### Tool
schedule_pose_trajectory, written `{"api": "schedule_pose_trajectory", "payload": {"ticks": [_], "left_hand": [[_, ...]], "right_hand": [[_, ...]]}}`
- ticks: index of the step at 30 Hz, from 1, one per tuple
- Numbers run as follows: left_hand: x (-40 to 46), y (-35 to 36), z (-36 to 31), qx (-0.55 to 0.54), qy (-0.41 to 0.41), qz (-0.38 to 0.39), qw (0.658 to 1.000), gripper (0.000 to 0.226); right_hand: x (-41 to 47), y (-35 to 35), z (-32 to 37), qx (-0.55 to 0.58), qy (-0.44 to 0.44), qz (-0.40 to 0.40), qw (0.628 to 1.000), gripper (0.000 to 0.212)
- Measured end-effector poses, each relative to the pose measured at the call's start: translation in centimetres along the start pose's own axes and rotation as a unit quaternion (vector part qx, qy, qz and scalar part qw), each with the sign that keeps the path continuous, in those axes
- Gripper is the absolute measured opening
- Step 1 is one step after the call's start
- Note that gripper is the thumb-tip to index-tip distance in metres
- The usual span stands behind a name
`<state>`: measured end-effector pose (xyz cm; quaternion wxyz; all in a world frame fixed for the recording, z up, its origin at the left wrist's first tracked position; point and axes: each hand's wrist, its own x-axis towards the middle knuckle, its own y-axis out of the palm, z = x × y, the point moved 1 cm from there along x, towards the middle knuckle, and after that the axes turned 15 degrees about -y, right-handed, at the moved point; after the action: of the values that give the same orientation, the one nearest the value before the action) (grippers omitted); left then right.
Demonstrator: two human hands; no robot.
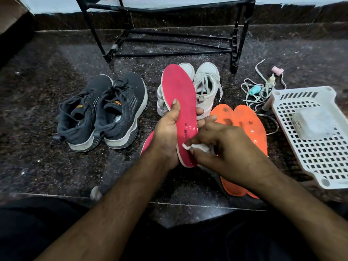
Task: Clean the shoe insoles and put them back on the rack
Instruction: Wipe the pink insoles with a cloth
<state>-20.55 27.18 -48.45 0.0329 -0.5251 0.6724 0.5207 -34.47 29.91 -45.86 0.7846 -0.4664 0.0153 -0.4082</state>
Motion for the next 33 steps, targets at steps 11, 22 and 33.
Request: {"api": "schedule_pose_trajectory", "payload": {"ticks": [11, 22, 33], "left_hand": [[1.0, -0.9, -0.3, -0.012, 0.018, -0.005, 1.000, 0.069], [0.9, -0.3, 0.1, -0.009, 0.045, -0.003, 0.999, 0.070], [0.7, -0.1, 0.2, -0.015, 0.038, -0.014, 0.999, 0.069]], "right_hand": [[0.1, 1.1, 0.1, 0.007, 0.006, -0.013, 1.000, 0.019], [0.3, 0.2, -0.3, -0.001, 0.024, -0.021, 0.999, 0.024], [0.1, 0.0, -0.1, 0.051, 0.032, -0.024, 0.998, 0.017]]}}
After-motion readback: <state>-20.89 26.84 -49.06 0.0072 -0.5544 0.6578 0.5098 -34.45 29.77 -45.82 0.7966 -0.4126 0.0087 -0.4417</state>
